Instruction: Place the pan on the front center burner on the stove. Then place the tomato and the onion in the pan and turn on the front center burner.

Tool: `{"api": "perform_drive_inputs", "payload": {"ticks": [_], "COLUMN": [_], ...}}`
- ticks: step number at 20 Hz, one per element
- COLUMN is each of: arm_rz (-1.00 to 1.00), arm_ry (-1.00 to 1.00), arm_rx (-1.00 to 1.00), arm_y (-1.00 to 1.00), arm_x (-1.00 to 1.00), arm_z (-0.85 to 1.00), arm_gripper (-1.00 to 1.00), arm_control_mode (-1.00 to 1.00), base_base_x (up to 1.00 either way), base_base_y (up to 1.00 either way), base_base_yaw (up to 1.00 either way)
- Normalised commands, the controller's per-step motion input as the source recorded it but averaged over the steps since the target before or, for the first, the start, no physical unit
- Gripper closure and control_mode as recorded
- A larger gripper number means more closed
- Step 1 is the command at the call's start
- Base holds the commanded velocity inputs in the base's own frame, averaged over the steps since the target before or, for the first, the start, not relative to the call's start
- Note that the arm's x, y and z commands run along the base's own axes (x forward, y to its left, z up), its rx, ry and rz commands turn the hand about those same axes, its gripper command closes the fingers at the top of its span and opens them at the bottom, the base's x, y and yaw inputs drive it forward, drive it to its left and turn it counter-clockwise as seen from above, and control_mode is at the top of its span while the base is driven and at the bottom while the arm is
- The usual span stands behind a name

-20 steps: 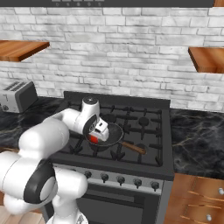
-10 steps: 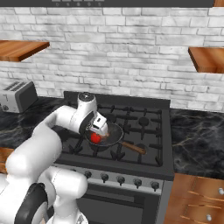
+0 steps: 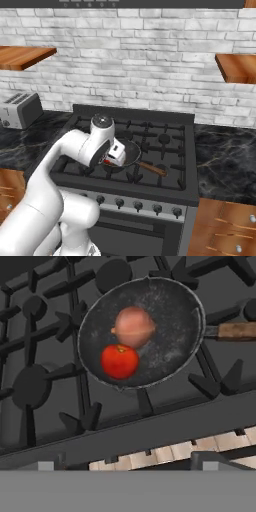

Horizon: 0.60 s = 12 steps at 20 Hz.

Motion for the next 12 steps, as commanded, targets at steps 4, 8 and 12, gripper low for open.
{"api": "perform_drive_inputs", "payload": {"ticks": [4,8,12], "arm_rz": [0.05,0.05,0.05], "arm_ry": [0.0,-0.01,-0.01], "arm_rx": [0.29,0.24,0.21], "arm_y": [-0.52,-0.33,-0.22], "arm_x": [-0.35,-0.3,-0.33], "arm_z": [0.08,0.02,0.0], "arm_gripper": [-1.0,-1.0,-1.0], "arm_control_mode": [-1.0,-1.0,-1.0], "base_base_x": [0.0,0.0,0.0], "base_base_y": [0.0,0.0,0.0], "base_base_yaw": [0.0,0.0,0.0]}}
